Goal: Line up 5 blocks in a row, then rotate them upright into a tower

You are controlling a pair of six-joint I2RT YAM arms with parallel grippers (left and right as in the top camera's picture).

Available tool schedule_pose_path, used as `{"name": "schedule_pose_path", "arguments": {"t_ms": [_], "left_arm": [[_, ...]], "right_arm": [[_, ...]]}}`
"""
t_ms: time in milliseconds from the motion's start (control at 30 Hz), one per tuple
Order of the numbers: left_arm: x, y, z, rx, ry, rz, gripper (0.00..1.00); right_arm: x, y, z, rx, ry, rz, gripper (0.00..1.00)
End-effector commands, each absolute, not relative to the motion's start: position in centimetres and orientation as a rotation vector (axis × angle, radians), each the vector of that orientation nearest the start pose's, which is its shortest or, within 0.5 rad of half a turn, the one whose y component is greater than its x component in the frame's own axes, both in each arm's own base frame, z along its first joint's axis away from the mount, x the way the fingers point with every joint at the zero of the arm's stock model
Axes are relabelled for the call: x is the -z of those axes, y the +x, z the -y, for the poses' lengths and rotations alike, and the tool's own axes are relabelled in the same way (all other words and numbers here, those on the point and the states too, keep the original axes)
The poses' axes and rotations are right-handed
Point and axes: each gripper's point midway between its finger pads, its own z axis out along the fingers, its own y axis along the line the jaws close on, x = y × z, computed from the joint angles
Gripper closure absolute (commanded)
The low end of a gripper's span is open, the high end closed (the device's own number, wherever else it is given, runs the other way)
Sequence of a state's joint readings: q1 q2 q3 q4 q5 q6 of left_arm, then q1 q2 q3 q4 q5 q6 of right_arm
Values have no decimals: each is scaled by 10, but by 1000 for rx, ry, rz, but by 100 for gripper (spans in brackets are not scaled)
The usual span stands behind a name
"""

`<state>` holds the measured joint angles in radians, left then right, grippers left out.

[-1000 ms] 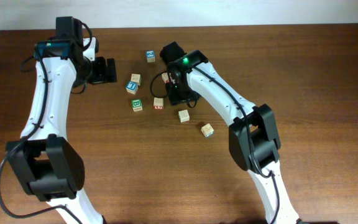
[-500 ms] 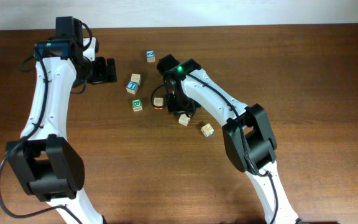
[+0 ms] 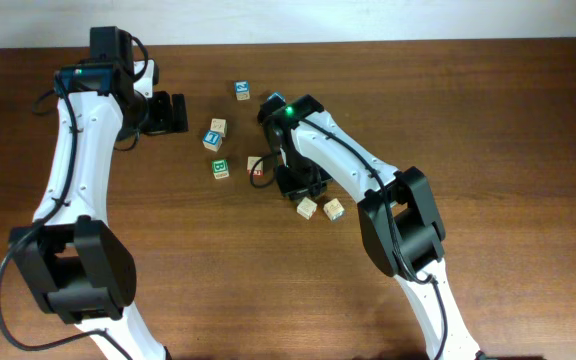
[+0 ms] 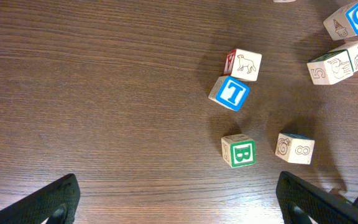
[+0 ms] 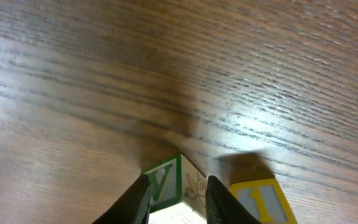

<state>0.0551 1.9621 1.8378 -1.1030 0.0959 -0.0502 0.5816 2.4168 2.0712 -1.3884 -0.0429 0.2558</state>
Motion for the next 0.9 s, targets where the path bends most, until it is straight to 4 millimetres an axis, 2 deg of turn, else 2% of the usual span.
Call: {"name": "schedule_pose_path", "arguments": {"t_ms": [0, 33, 100, 167, 233, 333, 500, 700, 867], "left_arm": [[-157, 457, -10, 126, -143, -2786, 1], [-157, 457, -10, 126, -143, -2786, 1], [-157, 457, -10, 126, -143, -2786, 1], [-157, 457, -10, 126, -143, -2786, 1], [-157, 457, -10, 126, -143, -2786, 1], [-157, 457, -10, 126, -143, -2786, 1], [-157, 457, -10, 126, -143, -2786, 1], [-157, 457, -10, 126, -143, -2786, 1], [-157, 457, -10, 126, -143, -2786, 1]], "right_arm": [[-39, 367, -255, -69, -680, -3196, 67], [-50, 368, -271, -191, -708, -3166, 66], [-54, 365, -283, -261, -717, -3156, 66], [-45, 356, -288, -244, -679, -3192, 67], [-34, 349, -288, -225, -653, -3220, 72], [-16, 342, -279, -149, -537, -3278, 80], [-3, 328, -262, -40, -537, -3335, 81], [-6, 321, -244, 96, -546, -3369, 81], [-7, 319, -241, 109, -579, -3376, 80]]}}
